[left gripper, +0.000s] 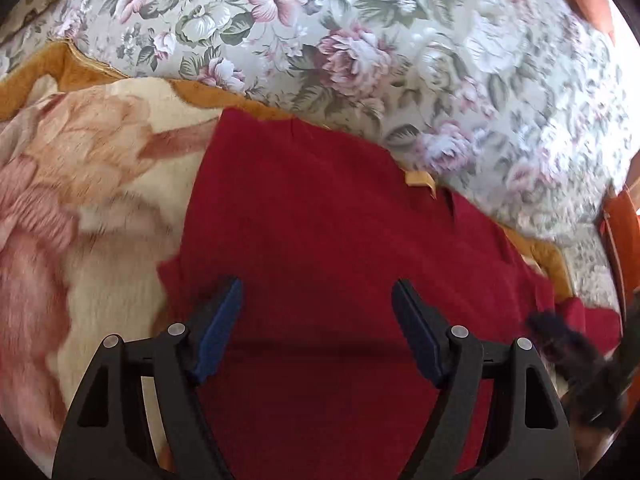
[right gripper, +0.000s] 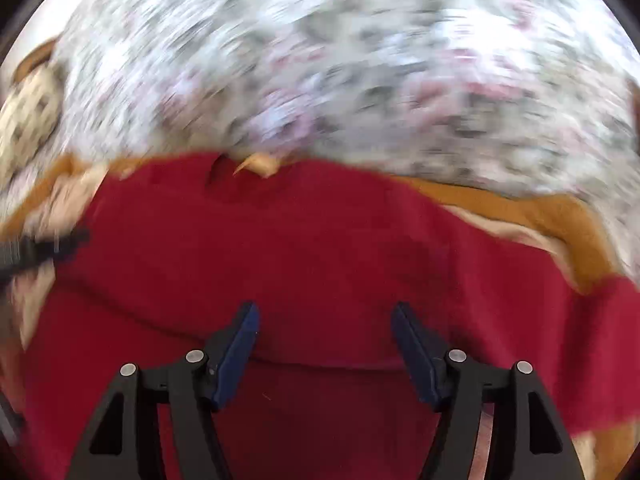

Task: Fold small clothes
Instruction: 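Lift the sleeve with the left tool and lay it across the sweater body, then grasp the cuff of the other sleeve with the right tool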

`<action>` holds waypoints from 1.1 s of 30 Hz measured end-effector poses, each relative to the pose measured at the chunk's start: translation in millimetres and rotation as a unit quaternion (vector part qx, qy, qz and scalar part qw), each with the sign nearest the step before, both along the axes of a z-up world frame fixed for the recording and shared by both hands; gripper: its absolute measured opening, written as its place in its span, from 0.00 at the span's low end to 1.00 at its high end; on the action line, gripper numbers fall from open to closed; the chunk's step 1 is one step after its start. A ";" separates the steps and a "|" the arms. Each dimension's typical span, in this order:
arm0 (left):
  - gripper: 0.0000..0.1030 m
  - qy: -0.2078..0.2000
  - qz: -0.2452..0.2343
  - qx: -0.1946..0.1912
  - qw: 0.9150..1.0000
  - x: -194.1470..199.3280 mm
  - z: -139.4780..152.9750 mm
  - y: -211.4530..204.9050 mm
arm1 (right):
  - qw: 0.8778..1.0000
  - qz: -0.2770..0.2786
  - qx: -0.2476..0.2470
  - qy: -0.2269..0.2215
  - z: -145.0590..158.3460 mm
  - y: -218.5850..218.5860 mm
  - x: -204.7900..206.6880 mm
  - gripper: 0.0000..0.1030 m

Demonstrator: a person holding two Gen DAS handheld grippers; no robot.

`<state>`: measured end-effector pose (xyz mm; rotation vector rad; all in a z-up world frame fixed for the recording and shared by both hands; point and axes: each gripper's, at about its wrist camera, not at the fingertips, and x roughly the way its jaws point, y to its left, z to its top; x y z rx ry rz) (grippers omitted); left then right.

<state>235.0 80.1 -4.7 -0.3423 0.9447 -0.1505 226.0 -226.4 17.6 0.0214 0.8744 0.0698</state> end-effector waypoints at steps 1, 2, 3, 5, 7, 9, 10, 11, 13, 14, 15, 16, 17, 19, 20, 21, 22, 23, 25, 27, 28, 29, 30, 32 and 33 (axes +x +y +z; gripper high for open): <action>0.75 -0.008 0.000 0.008 1.000 -12.5 3.2 -3.1 | 1.000 -0.010 0.015 -0.018 11.7 -12.8 -10.8 0.64; 0.75 -0.012 0.000 0.013 1.000 -22.0 4.5 -5.9 | 0.999 -0.020 0.024 -0.042 23.7 -27.2 -23.6 0.64; 0.75 -0.016 -0.001 0.016 1.000 -35.8 4.1 -10.3 | 0.996 -0.045 0.019 -0.074 40.9 -51.5 -45.1 0.64; 0.75 -0.017 -0.006 0.015 1.000 -53.8 -3.0 -20.1 | 0.988 -0.098 -0.018 -0.116 62.7 -95.3 -80.4 0.64; 0.75 -0.024 -0.018 0.021 0.999 -66.0 -15.8 -30.4 | 0.975 -0.162 -0.045 -0.147 76.5 -143.6 -114.3 0.64; 0.77 -0.058 -0.024 0.058 0.996 -75.0 -24.1 -40.4 | 0.959 -0.230 -0.048 -0.160 84.6 -196.4 -144.2 0.64; 0.79 -0.053 -0.030 0.067 0.996 -72.0 -23.5 -45.3 | 0.949 -0.268 -0.041 -0.162 86.4 -227.3 -158.6 0.64; 0.83 -0.052 -0.035 0.067 0.996 -69.8 -23.6 -46.9 | 0.943 -0.290 -0.033 -0.159 87.2 -248.9 -166.5 0.64; 0.84 -0.050 -0.039 0.073 0.995 -68.8 -26.5 -49.3 | 0.935 -0.321 -0.003 -0.153 84.6 -289.4 -181.5 0.64; 0.85 -0.050 -0.042 0.077 0.995 -69.0 -27.0 -50.6 | 0.932 -0.328 0.013 -0.152 82.6 -300.8 -184.8 0.64; 0.86 -0.050 -0.043 0.079 0.995 -68.9 -27.5 -51.1 | 0.933 -0.329 0.037 -0.144 78.6 -313.1 -184.6 0.64; 0.86 -0.050 -0.043 0.079 0.995 -68.5 -27.8 -51.0 | 0.935 -0.320 0.066 -0.140 73.9 -323.4 -183.3 0.64; 0.86 -0.050 -0.042 0.077 0.995 -68.4 -28.0 -50.8 | 0.935 -0.312 0.071 -0.155 74.7 -325.2 -184.7 0.64; 0.86 -0.051 -0.042 0.074 0.995 -69.1 -28.2 -49.8 | 0.936 -0.308 0.071 -0.157 74.4 -327.7 -175.3 0.64; 0.86 -0.051 -0.042 0.073 0.995 -69.3 -28.3 -49.6 | 0.936 -0.306 0.074 -0.159 74.1 -330.7 -173.5 0.64; 0.86 -0.051 -0.042 0.072 0.995 -69.4 -28.3 -49.3 | 0.936 -0.303 0.079 -0.161 74.6 -334.2 -172.7 0.62; 0.86 -0.051 -0.042 0.072 0.995 -69.6 -28.5 -49.3 | 0.936 -0.299 0.087 -0.164 75.5 -336.8 -168.6 0.60; 0.86 -0.051 -0.042 0.073 0.995 -69.5 -28.5 -49.6 | 0.937 -0.293 0.097 -0.163 75.5 -338.1 -164.9 0.56; 0.86 -0.051 -0.042 0.073 0.995 -69.7 -28.8 -49.3 | 0.938 -0.282 0.124 -0.159 72.8 -343.0 -165.9 0.47; 0.86 -0.051 -0.042 0.074 0.995 -69.7 -28.8 -49.2 | 0.938 -0.275 0.146 -0.154 68.6 -342.3 -165.9 0.40; 0.86 -0.051 -0.042 0.074 0.995 -69.8 -29.1 -49.6 | 0.938 -0.270 0.155 -0.152 67.3 -340.9 -168.4 0.39; 0.86 -0.051 -0.043 0.074 0.995 -69.8 -29.2 -49.5 | 0.938 -0.268 0.156 -0.152 66.7 -339.5 -170.4 0.38; 0.86 -0.050 -0.043 0.075 0.995 -69.7 -29.4 -49.5 | 0.938 -0.267 0.160 -0.152 66.0 -337.3 -171.4 0.38; 0.86 -0.050 -0.043 0.077 0.995 -69.7 -29.4 -50.3 | 0.938 -0.266 0.163 -0.152 65.3 -336.1 -171.0 0.37; 0.86 -0.050 -0.043 0.077 0.995 -69.7 -29.5 -50.5 | 0.937 -0.270 0.159 -0.153 65.8 -336.3 -169.8 0.36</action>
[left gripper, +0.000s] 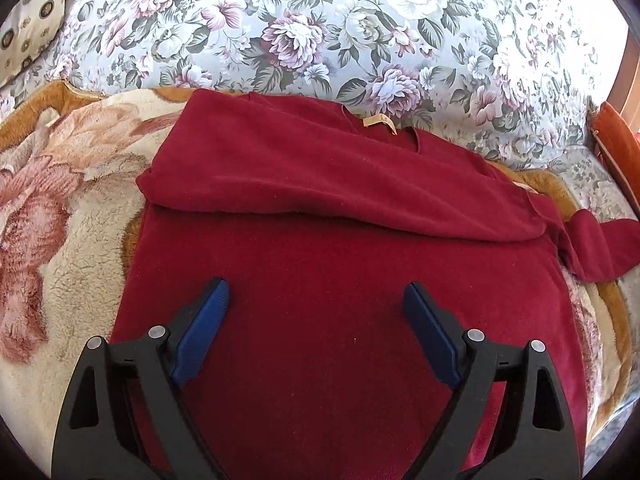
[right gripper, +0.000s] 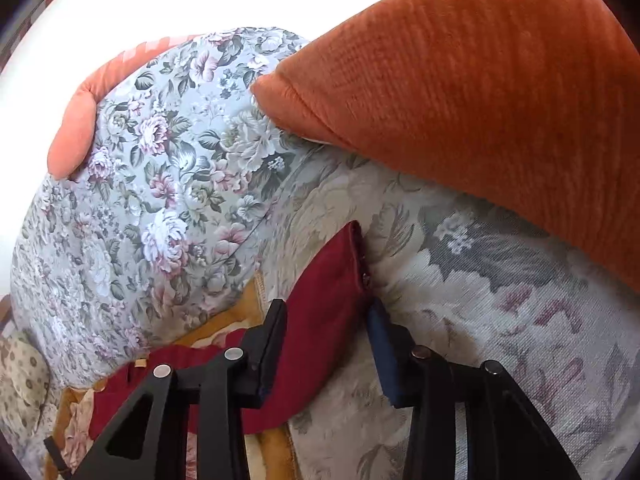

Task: Fold small clothes
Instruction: 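Grasp the cuff of the other sleeve with the right tool, then fold the held sleeve across the sweater body with the right tool, release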

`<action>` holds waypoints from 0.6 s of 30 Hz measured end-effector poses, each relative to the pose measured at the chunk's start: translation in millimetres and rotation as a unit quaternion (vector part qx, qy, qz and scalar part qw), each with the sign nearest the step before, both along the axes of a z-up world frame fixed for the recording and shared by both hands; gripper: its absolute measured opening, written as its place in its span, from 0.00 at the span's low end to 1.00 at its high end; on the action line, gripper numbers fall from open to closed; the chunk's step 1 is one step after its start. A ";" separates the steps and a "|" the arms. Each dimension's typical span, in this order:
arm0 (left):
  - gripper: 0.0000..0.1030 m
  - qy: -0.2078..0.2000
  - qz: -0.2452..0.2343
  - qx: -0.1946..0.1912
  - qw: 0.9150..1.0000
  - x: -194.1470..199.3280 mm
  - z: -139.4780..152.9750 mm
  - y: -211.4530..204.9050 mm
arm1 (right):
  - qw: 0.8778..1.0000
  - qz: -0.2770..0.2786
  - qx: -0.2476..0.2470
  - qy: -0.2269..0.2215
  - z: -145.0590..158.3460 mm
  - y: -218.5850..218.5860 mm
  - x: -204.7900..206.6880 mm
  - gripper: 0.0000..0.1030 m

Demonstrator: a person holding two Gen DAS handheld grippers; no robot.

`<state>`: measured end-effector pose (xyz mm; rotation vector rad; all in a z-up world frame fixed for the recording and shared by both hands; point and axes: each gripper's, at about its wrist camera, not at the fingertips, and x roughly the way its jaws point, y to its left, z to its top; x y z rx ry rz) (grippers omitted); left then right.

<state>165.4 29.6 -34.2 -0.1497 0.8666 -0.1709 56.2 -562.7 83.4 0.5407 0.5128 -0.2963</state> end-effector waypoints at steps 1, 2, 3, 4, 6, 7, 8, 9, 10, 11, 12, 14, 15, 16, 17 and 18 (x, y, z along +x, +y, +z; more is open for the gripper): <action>0.86 0.000 0.000 0.000 1.000 0.1 0.0 -0.3 | 1.000 -0.006 0.004 -0.004 0.2 -2.0 1.8 0.35; 0.86 0.000 0.000 0.000 1.000 -0.1 -0.1 -0.3 | 1.000 -0.014 0.005 -0.003 0.1 -3.8 3.5 0.29; 0.86 0.000 0.000 0.000 1.000 -0.2 -0.2 0.0 | 1.000 -0.021 0.001 0.001 -0.3 -4.3 4.9 0.25; 0.86 0.000 0.000 0.000 1.000 -0.3 -0.4 -0.2 | 1.000 -0.028 -0.005 0.007 -1.4 -2.7 6.1 0.22; 0.86 0.000 0.000 0.000 1.000 -0.3 -0.7 -0.1 | 0.999 -0.035 -0.007 0.013 -3.6 0.1 5.4 0.11; 0.86 0.000 0.000 0.000 1.000 -0.3 -0.9 -0.1 | 0.999 -0.041 -0.006 0.015 -4.1 2.5 4.0 0.11; 0.87 0.000 0.000 0.000 1.000 -0.4 -1.1 -0.2 | 0.999 -0.044 -0.009 0.012 -2.6 6.9 2.7 0.09; 0.87 0.001 -0.001 0.000 1.000 -0.2 -1.2 -0.5 | 0.999 -0.039 -0.014 0.008 -0.5 12.0 3.0 0.08; 0.87 0.001 -0.002 0.001 1.000 0.3 -1.3 -1.0 | 0.999 -0.022 -0.024 0.001 4.0 25.1 6.8 0.07; 0.88 0.001 -0.002 0.003 1.000 0.4 -1.3 -1.6 | 1.000 -0.001 -0.031 -0.004 7.3 38.2 12.4 0.07; 0.88 0.002 -0.003 0.005 1.000 0.6 -1.4 -2.1 | 0.999 0.027 -0.036 -0.008 10.7 55.9 21.9 0.07; 0.88 0.002 -0.003 0.003 1.000 0.5 -1.4 -1.8 | 0.995 0.085 -0.047 -0.002 12.5 97.2 45.4 0.07; 0.88 0.001 -0.004 0.000 1.000 0.5 -1.5 -0.8 | 0.992 0.117 -0.040 -0.001 10.2 120.0 60.0 0.06; 0.88 0.001 -0.004 -0.004 1.000 0.3 -1.6 0.6 | 0.988 0.153 -0.035 0.002 6.1 150.4 78.6 0.06; 0.88 0.000 -0.004 -0.009 1.000 -0.1 -1.7 1.8 | 0.985 0.171 -0.035 0.004 2.8 167.3 87.7 0.06; 0.88 -0.001 -0.004 -0.014 1.000 -0.2 -1.7 3.2 | 0.978 0.205 -0.033 0.007 -2.7 199.1 105.4 0.06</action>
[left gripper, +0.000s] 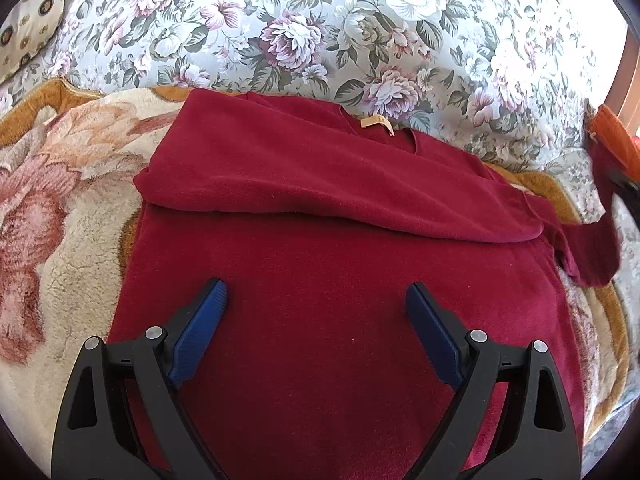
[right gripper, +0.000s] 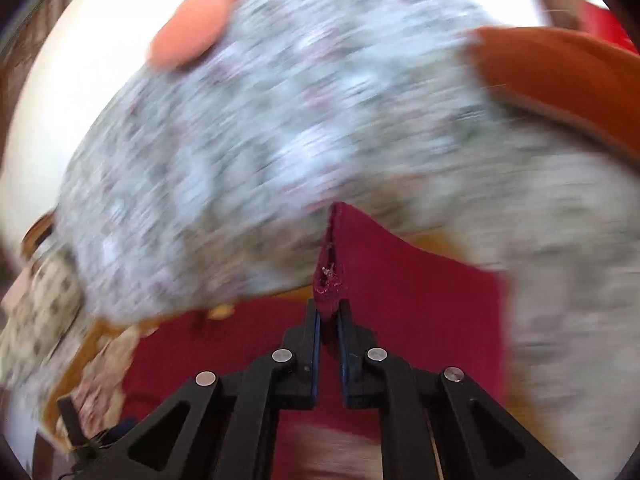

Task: Fold small clothes
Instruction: 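Fold the held sleeve across the sweater body with the right tool, release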

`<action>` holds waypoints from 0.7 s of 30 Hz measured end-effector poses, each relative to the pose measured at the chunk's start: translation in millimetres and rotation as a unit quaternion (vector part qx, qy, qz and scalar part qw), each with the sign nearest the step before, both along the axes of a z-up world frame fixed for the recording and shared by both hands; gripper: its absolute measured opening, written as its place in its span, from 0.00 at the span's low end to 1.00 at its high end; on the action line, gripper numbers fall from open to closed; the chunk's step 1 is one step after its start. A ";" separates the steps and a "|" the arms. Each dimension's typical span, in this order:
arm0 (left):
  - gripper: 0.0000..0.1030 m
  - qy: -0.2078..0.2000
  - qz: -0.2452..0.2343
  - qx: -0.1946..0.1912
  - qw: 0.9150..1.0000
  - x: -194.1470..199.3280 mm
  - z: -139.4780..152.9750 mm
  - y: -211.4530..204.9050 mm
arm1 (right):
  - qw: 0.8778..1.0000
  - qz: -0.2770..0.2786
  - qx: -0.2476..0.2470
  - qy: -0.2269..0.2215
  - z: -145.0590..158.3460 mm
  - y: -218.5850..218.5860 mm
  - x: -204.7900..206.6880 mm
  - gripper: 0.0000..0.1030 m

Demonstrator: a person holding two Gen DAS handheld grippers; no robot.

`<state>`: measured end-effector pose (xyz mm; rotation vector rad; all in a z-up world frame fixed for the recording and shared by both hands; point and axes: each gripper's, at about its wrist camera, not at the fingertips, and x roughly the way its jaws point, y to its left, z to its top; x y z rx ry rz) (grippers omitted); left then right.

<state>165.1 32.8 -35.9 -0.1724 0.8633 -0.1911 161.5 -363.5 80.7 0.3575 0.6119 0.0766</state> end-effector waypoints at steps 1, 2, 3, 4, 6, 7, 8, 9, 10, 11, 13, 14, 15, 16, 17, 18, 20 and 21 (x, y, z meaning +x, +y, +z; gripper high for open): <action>0.88 -0.001 0.000 -0.006 1.000 -0.2 -0.1 1.4 | 1.000 0.023 0.003 0.004 -4.9 23.8 12.5 0.06; 0.88 -0.002 0.000 -0.011 1.000 -0.2 -0.1 2.7 | 0.999 0.039 0.007 0.006 -8.7 40.7 20.2 0.06; 0.88 -0.003 0.000 -0.015 1.000 -0.6 -0.1 3.6 | 0.998 0.065 0.015 0.011 -13.3 69.8 34.6 0.06; 0.88 -0.003 0.000 -0.020 1.000 -0.5 -0.1 4.7 | 0.996 0.083 0.018 0.015 -17.8 90.8 43.1 0.06; 0.88 -0.004 0.000 -0.027 1.000 -0.7 0.2 6.1 | 0.991 0.127 0.025 0.026 -28.2 131.6 58.0 0.06; 0.88 -0.004 0.000 -0.028 1.000 -1.0 0.5 6.0 | 0.985 0.163 0.022 0.043 -39.2 159.2 67.3 0.06; 0.88 -0.004 0.000 -0.028 1.000 -1.0 0.7 5.8 | 0.982 0.178 0.013 0.057 -49.0 174.5 69.4 0.07; 0.88 -0.004 0.000 -0.028 1.000 -1.0 0.8 5.8 | 0.978 0.193 -0.005 0.083 -62.0 192.9 74.6 0.11; 0.88 -0.004 0.000 -0.028 1.000 -1.0 0.8 6.0 | 0.971 0.207 -0.027 0.117 -77.6 209.8 79.5 0.13; 0.88 -0.004 0.000 -0.028 1.000 -1.1 0.8 6.1 | 0.965 0.217 -0.039 0.139 -88.4 218.6 80.7 0.15; 0.88 -0.006 0.000 -0.032 0.999 -2.0 1.6 6.6 | 0.965 0.213 -0.038 0.151 -100.0 220.0 70.5 0.15; 0.88 -0.006 0.001 -0.037 0.999 -2.9 2.8 8.2 | 0.967 0.208 -0.029 0.144 -99.0 214.6 63.9 0.17; 0.88 -0.010 0.003 -0.047 0.999 -4.1 5.4 10.7 | 0.970 0.201 -0.019 0.133 -97.5 206.9 54.3 0.20; 0.88 -0.020 0.004 -0.060 0.998 -5.8 10.6 13.9 | 0.975 0.186 -0.014 0.123 -96.0 197.1 41.0 0.23; 0.88 -0.037 0.006 -0.069 0.997 -7.3 17.7 16.3 | 0.978 0.172 -0.021 0.118 -97.1 191.1 30.0 0.27; 0.88 -0.069 0.008 -0.076 0.995 -8.5 30.1 16.8 | 0.980 0.154 -0.043 0.116 -98.5 186.5 17.2 0.28; 0.88 -0.093 -0.008 -0.078 0.993 0.8 45.7 10.3 | 0.980 0.116 -0.109 0.118 -108.8 177.3 -7.7 0.28; 0.88 -0.089 -0.030 -0.083 0.992 13.3 50.4 3.4 | 0.979 0.111 -0.121 0.123 -113.6 174.2 -10.9 0.29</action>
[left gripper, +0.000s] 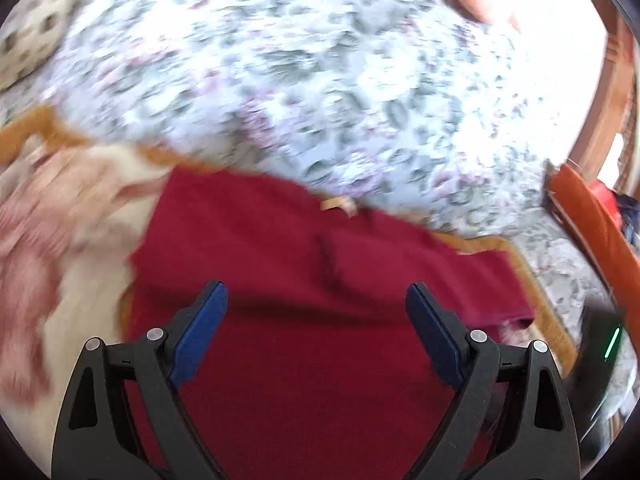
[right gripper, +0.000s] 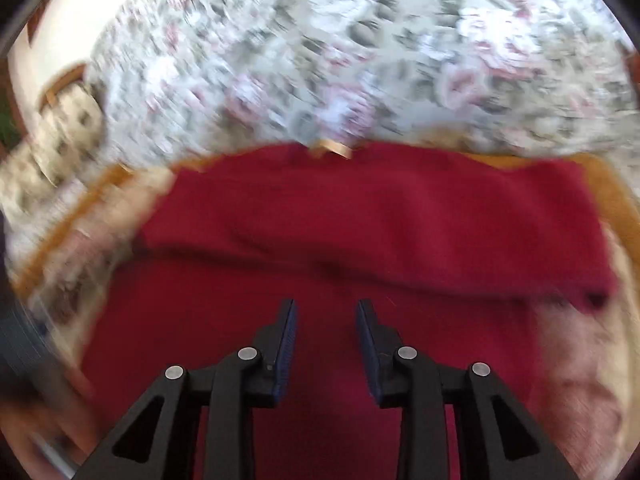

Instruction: Fold small clothes

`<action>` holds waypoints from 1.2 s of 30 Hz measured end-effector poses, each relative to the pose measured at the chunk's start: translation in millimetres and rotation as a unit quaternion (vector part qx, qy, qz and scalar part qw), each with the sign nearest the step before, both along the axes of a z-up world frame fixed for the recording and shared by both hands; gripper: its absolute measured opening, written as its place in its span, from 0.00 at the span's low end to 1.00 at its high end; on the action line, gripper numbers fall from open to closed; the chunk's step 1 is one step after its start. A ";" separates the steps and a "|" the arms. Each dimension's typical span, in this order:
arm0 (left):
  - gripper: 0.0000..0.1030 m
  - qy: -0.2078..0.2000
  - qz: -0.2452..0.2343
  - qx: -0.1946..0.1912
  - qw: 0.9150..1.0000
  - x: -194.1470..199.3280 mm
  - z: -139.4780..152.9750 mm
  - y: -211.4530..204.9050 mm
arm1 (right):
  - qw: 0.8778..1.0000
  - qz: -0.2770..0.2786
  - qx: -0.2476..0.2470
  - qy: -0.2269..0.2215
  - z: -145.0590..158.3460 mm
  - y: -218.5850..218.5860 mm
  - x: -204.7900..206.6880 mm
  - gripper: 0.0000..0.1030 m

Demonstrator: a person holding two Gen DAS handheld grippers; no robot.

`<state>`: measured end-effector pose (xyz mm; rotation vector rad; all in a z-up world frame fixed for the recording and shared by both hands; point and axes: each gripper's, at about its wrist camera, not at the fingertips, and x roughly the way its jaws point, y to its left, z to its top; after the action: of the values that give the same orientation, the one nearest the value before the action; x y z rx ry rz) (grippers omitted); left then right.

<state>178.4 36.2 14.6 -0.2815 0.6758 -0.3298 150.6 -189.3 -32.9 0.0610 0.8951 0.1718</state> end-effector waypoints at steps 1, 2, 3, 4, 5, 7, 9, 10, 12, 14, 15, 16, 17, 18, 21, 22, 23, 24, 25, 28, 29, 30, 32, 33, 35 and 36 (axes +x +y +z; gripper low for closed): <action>0.88 0.016 -0.037 -0.007 0.999 18.5 0.3 -9.1 | 1.000 -0.001 -0.001 0.000 -7.0 -4.5 -4.0 0.29; 0.88 0.031 -0.059 -0.004 0.998 33.6 -1.6 -16.5 | 1.000 -0.001 0.010 -0.012 -6.5 -6.8 -7.4 0.30; 0.88 0.041 -0.066 0.005 0.997 47.1 -5.1 -23.0 | 1.000 0.000 0.011 -0.015 -5.8 -7.2 -8.1 0.32; 0.88 0.060 -0.069 0.007 0.996 61.2 -11.6 -28.1 | 1.000 0.005 0.004 -0.012 -8.8 -3.5 -5.7 0.35; 0.88 0.085 -0.074 -0.004 0.994 72.5 -19.2 -30.2 | 1.000 0.008 -0.001 -0.014 -9.4 -1.7 -5.0 0.38; 0.88 0.144 -0.082 -0.054 0.985 91.4 -37.9 -29.0 | 1.000 0.014 -0.016 -0.022 -10.4 1.4 -6.4 0.39; 0.88 0.142 -0.078 -0.081 0.983 94.2 -38.2 -25.1 | 0.999 0.015 -0.016 -0.025 -12.0 -3.2 -10.0 0.40; 0.88 0.152 -0.081 -0.103 0.980 95.5 -39.5 -24.4 | 0.999 0.015 -0.011 -0.026 -12.4 -4.8 -9.6 0.40; 0.88 0.160 -0.100 -0.133 0.973 96.3 -38.5 -24.7 | 0.999 0.015 0.002 -0.028 -13.3 -9.0 -9.8 0.40; 0.88 0.175 -0.128 -0.176 0.960 97.2 -37.3 -27.1 | 0.999 0.015 0.009 -0.028 -13.8 -10.8 -9.2 0.40; 0.88 0.177 -0.131 -0.185 0.958 96.8 -36.7 -27.2 | 0.999 0.015 0.009 -0.029 -14.1 -11.0 -8.8 0.40; 0.88 0.182 -0.126 -0.196 0.955 99.5 -36.5 -25.3 | 0.999 0.015 0.007 -0.029 -13.8 -9.6 -10.2 0.40; 0.88 0.187 -0.119 -0.206 0.953 102.7 -37.1 -23.9 | 0.999 0.015 0.005 -0.029 -13.7 -8.7 -10.3 0.40; 0.86 0.195 -0.106 -0.221 0.950 107.9 -39.3 -20.5 | 0.999 0.014 0.003 -0.029 -13.7 -8.0 -10.3 0.40; 0.80 0.214 -0.084 -0.235 0.944 120.7 -42.1 -16.7 | 0.999 0.014 0.004 -0.030 -14.3 -7.9 -9.3 0.40; 0.79 0.218 -0.082 -0.229 0.945 123.5 -41.7 -19.2 | 0.999 0.014 0.003 -0.030 -14.5 -7.9 -9.3 0.40; 0.73 0.220 -0.081 -0.218 0.947 126.1 -41.0 -22.7 | 0.999 0.014 0.002 -0.031 -14.8 -7.6 -9.1 0.40; 0.64 0.223 -0.082 -0.200 0.950 128.3 -40.6 -27.5 | 1.000 0.013 0.006 -0.027 -14.8 -7.0 -10.7 0.40; 0.59 0.227 -0.083 -0.180 0.953 129.4 -40.9 -31.8 | 1.000 0.013 0.003 -0.028 -15.1 -6.4 -10.4 0.40; 0.23 0.228 -0.086 -0.098 0.965 125.2 -40.6 -46.7 | 0.999 0.013 0.000 -0.030 -15.9 -5.8 -10.1 0.40; 0.06 0.227 -0.084 -0.065 0.968 122.9 -39.4 -52.3 | 0.999 0.013 0.000 -0.030 -15.8 -6.1 -10.7 0.40; 0.06 0.221 -0.083 -0.044 0.971 120.0 -36.9 -55.1 | 0.999 0.013 0.000 -0.031 -15.9 -6.2 -10.6 0.40; 0.06 0.180 -0.092 -0.023 0.979 111.7 -19.1 -60.5 | 0.999 0.013 0.000 -0.030 -16.6 -5.7 -10.9 0.40; 0.06 0.157 -0.098 -0.021 0.983 107.6 -6.4 -61.2 | 0.999 0.013 0.000 -0.030 -17.0 -5.3 -11.0 0.40; 0.06 0.118 -0.106 -0.033 0.987 102.8 20.2 -57.2 | 0.999 0.013 -0.001 -0.030 -17.8 -4.7 -11.0 0.40; 0.06 0.093 -0.101 -0.037 0.990 100.8 37.1 -50.6 | 0.999 0.013 -0.001 -0.030 -18.3 -4.5 -10.8 0.40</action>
<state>279.2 -14.3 51.7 -0.3173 0.8796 -0.5284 139.8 -193.9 -51.2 0.0413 0.8364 0.1961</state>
